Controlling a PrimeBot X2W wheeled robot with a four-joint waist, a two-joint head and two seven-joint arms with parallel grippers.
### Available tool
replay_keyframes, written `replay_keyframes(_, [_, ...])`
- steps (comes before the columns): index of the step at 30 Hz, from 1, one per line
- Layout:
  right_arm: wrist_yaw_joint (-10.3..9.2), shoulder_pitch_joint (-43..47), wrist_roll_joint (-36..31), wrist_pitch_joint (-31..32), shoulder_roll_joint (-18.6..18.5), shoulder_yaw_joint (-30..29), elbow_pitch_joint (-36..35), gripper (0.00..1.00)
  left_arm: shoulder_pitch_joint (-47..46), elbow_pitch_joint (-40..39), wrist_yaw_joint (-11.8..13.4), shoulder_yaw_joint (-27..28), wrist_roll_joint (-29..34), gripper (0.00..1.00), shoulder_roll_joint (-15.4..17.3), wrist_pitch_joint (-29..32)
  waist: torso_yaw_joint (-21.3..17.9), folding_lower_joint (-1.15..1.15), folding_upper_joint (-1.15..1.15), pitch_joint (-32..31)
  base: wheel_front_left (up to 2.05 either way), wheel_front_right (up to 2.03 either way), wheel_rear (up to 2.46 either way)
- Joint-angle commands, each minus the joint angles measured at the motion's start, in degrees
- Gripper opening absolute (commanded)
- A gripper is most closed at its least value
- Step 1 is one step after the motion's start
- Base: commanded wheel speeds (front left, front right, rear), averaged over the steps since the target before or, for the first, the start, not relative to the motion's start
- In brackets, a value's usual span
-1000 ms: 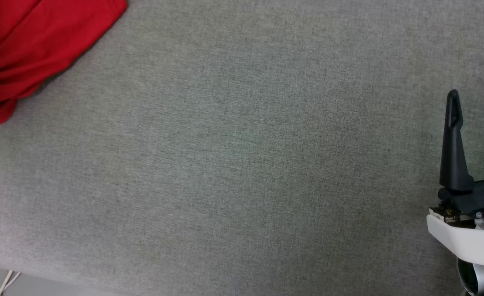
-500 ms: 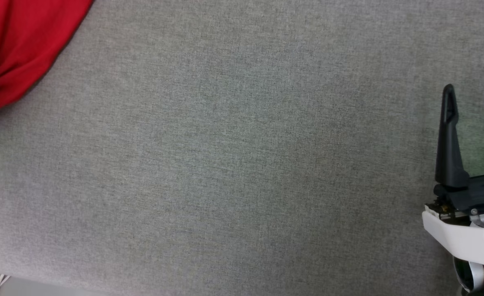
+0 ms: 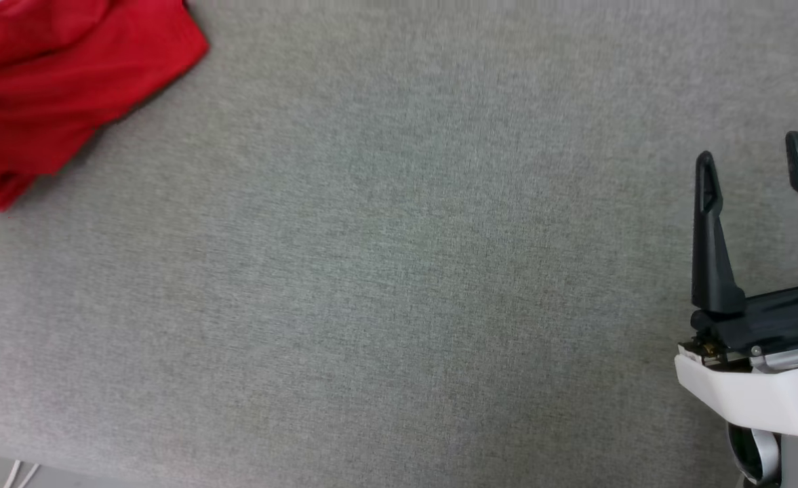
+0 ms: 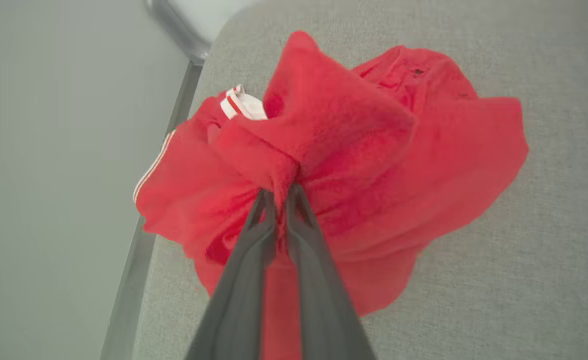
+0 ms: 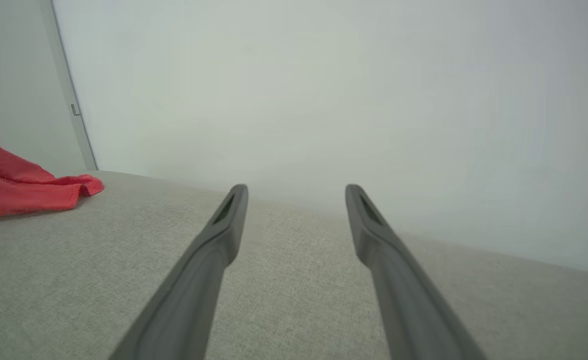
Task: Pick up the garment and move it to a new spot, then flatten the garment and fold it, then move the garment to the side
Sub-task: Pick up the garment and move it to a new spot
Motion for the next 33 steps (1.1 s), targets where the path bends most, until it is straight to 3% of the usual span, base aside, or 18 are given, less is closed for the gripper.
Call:
replay_keyframes(1, [-0.04, 0.51, 0.59, -0.12, -0.01, 0.08, 0.35, 1.00, -1.60, -1.39, 0.00, -1.20, 0.71, 0.00, 0.46, -1.15, 0.08, 0.00, 0.00, -3.02, 0.00, 0.00, 0.00])
replay_keyframes(6, [-0.04, 1.62, 2.18, -0.12, 0.00, 0.39, 1.76, 1.00, -5.50, -6.10, 0.00, -5.22, 2.50, 0.00, 1.40, -2.36, -0.36, 0.00, 0.00, -7.12, 0.00, 0.00, 0.00])
replay_keyframes(17, [-0.04, 4.03, 5.35, -0.12, 0.02, -0.14, 5.06, 1.00, -13.42, -18.70, 0.92, -11.13, 9.05, 0.00, -2.89, 1.15, -4.16, 0.00, 0.00, -14.12, 0.00, 0.00, 0.00])
replay_keyframes(21, [-0.04, 4.80, 6.23, -0.11, 0.03, -0.61, 6.78, 1.00, -16.26, -21.76, 0.85, -12.86, 9.80, 0.00, -6.05, 2.52, -6.67, 0.00, 0.00, -15.64, 0.00, 0.00, 0.00])
replay_keyframes(22, [-0.04, 5.24, 6.78, -0.12, 0.02, -1.19, 7.80, 1.00, -18.21, -23.90, 0.58, -14.63, 10.52, 0.00, -8.10, 3.16, -8.94, 0.00, 0.00, -16.55, 0.00, 0.00, 0.00])
replay_keyframes(33, [-0.04, 6.64, 8.22, -0.12, 0.03, -2.24, 9.71, 1.00, -18.37, -29.59, 0.09, -21.25, 9.62, 0.00, -12.35, 1.20, -17.01, 0.00, 0.00, -18.17, 0.00, 0.00, 0.00])
